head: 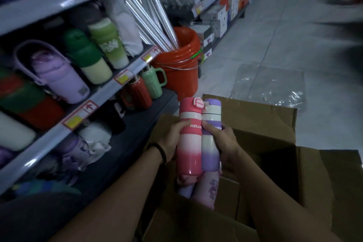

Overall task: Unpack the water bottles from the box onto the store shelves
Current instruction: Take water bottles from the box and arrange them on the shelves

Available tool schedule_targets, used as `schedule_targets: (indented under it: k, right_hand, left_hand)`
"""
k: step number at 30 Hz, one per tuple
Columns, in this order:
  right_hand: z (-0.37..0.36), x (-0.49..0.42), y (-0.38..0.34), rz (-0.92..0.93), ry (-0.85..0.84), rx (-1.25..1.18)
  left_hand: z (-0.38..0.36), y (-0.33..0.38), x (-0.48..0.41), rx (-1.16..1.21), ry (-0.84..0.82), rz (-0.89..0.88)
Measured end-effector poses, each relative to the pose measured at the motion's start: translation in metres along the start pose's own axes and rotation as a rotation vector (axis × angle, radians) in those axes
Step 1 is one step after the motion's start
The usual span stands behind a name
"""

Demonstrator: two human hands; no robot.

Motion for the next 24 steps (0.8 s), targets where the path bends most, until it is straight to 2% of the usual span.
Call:
schedule_targets:
  k: [3,8,12,15,18,21,24]
  right_hand:
    - [-0.022,0.005,-0.015,0.043,-0.055,-0.003]
    - [-0.062,0.002,-0.028,0.159,-0.13,-0.014]
    - [-0.098,0.003,-0.037,0.153,-0.196,-0.044]
    - [-0.114,0.0,-0.033,0.19,-0.248,-0.005]
    - [-0.123,-0.004,-0.023,0.255,-0.242,0.168]
    - [-0.129,-0.01,-0.001,0.209,-0.171,0.361]
    - [-0.137,-0.016,0.01,0.194,-0.164,0.446]
  left_hand:
    - [0.021,0.032,0.01,-0.043,-0.063,0.058]
    - [0.059,0.078,0.019,-0.329,-0.139,0.12]
    - [0.079,0.098,0.021,-0.452,-0.168,0.123]
    - [0.097,0.096,0.018,-0.378,-0.174,0.083]
    - [0.116,0.077,0.012,-0.272,-0.107,0.039]
    - [0.133,0.049,-0.002,-0.171,-0.012,0.018]
    - [0.15,0.029,-0.01,-0.076,0.018,0.075]
Point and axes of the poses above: each hand's wrist, its own x-axis away from the middle knuckle, its own z-axis out of the back of the hand, y = z × x, the point moved 2 cm from there along -x, towards the middle knuckle, and after that the axes turned 4 degrees about y, right-handed, at the moved point
